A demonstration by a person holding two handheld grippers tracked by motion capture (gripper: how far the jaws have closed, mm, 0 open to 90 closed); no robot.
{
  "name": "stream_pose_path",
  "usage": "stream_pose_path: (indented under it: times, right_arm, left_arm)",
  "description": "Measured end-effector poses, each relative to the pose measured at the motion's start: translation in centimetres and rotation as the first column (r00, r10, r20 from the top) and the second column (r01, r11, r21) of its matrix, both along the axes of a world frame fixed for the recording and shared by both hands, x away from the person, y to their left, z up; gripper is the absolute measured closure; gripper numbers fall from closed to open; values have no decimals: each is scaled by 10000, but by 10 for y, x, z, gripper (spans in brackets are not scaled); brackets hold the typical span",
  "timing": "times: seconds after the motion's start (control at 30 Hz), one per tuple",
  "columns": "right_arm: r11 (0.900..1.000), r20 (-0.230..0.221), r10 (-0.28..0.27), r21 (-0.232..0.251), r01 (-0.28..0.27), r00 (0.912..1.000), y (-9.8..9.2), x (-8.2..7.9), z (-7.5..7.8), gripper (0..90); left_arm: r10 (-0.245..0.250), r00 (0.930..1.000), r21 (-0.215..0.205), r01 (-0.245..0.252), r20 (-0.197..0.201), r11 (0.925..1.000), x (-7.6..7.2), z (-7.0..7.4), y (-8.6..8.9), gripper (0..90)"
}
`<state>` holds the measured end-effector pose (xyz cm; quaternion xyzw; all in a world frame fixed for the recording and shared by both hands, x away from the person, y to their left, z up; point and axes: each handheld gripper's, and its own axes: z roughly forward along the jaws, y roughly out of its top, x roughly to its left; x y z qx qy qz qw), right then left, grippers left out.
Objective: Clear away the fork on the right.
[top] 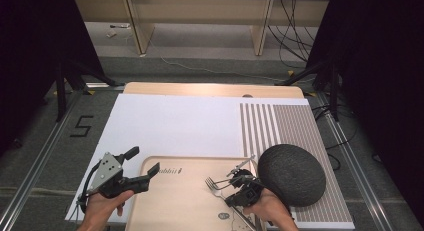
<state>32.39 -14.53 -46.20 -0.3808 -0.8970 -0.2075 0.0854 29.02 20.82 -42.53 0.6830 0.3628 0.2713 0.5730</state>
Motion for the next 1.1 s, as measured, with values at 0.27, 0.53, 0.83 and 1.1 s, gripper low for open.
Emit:
stream_pose_path:
  times: [0.27, 0.53, 0.83, 1.1]
  right_arm:
    - [9994, 474, 228, 238, -240, 9986, 2, -2, 6, 656]
    - [9885, 1722, 1320, 508, -1426, 9762, 20, -18, 12, 559]
    - [9826, 2342, 1830, -136, -1850, 9548, 28, -26, 11, 766]
    - [9718, 2506, 2316, -1043, -2116, 9400, 31, -29, 8, 900]
  left_arm:
    - [-13, 10000, -13, 13, 5, 10000, 0, 0, 0, 157]
    - [-18, 10000, -19, 18, 13, 10000, 0, 0, 1, 156]
    - [8, 10000, -15, -8, 4, 10000, 0, 0, 1, 156]
    - [9, 10000, 7, -9, 19, 10000, 0, 0, 1, 157]
